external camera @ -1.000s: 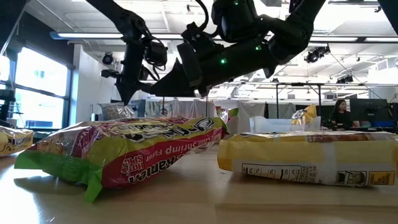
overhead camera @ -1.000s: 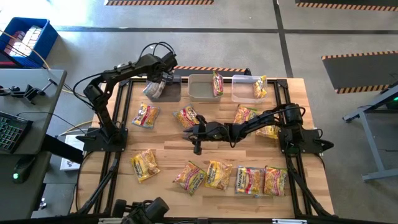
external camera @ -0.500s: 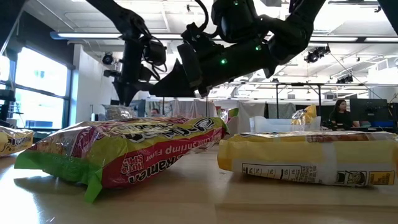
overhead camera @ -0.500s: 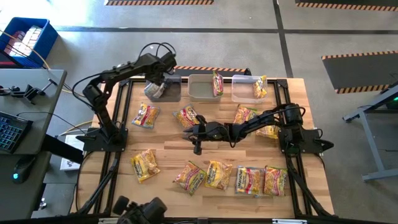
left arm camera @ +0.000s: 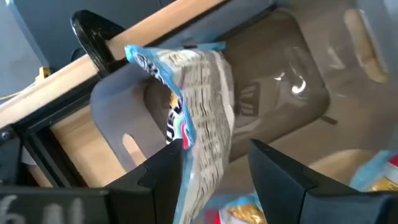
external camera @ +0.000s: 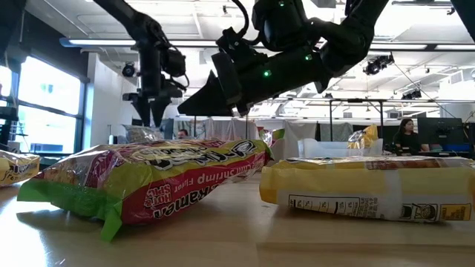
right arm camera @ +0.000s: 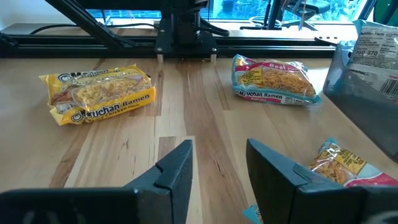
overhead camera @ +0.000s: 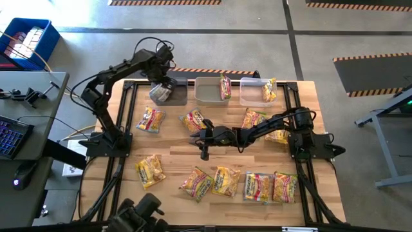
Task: Sort Maruchan noodles
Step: Put the bottom left blue noodle pack into the black bin
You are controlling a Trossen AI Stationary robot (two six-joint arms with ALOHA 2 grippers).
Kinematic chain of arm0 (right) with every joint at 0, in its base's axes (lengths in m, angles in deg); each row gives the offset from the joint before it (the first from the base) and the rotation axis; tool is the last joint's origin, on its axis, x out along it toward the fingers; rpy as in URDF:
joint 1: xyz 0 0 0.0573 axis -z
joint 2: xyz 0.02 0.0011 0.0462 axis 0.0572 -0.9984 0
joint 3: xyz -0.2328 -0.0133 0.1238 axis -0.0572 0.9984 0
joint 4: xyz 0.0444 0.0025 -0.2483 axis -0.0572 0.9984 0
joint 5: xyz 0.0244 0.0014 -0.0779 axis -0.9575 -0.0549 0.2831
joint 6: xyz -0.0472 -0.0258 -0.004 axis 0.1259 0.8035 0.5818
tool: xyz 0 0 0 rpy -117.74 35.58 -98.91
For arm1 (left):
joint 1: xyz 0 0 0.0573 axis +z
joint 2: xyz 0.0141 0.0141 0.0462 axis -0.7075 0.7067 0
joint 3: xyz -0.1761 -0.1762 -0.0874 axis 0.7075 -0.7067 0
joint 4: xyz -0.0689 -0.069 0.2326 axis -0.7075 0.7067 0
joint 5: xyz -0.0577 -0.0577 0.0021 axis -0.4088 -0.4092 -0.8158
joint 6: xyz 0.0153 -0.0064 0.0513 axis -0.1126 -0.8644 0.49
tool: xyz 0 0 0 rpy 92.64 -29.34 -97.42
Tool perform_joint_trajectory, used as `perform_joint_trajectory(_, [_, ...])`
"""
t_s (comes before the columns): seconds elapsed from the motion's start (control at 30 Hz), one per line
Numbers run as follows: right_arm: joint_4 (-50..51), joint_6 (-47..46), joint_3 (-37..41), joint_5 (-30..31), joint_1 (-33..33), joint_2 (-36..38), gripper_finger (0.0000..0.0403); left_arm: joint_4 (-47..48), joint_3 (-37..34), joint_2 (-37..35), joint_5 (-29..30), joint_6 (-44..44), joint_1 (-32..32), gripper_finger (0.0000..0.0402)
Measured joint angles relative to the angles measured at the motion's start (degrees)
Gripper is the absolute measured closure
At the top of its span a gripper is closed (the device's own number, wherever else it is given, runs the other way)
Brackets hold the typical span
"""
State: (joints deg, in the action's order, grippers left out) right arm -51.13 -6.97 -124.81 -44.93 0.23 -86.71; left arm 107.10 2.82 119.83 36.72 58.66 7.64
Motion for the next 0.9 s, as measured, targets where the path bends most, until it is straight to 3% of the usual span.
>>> perform_joint_trajectory(0.57, [0.0,0.04,0.0,0.0,0.0,0.0,0.0269,1.6,-0.07,2.33,0.07,-0.79,1.89,0.0233])
perform_joint_trajectory(0.7, [-0.02,0.04,0.0,0.02,0.0,0.0,0.0269,1.79,-0.07,2.35,-1.14,-2.77,2.13,0.0275])
perform_joint_trajectory(0.9, [-0.04,0.04,0.0,0.04,0.0,0.0,0.0269,1.78,-0.07,2.35,-2.68,-2.82,1.78,0.0383])
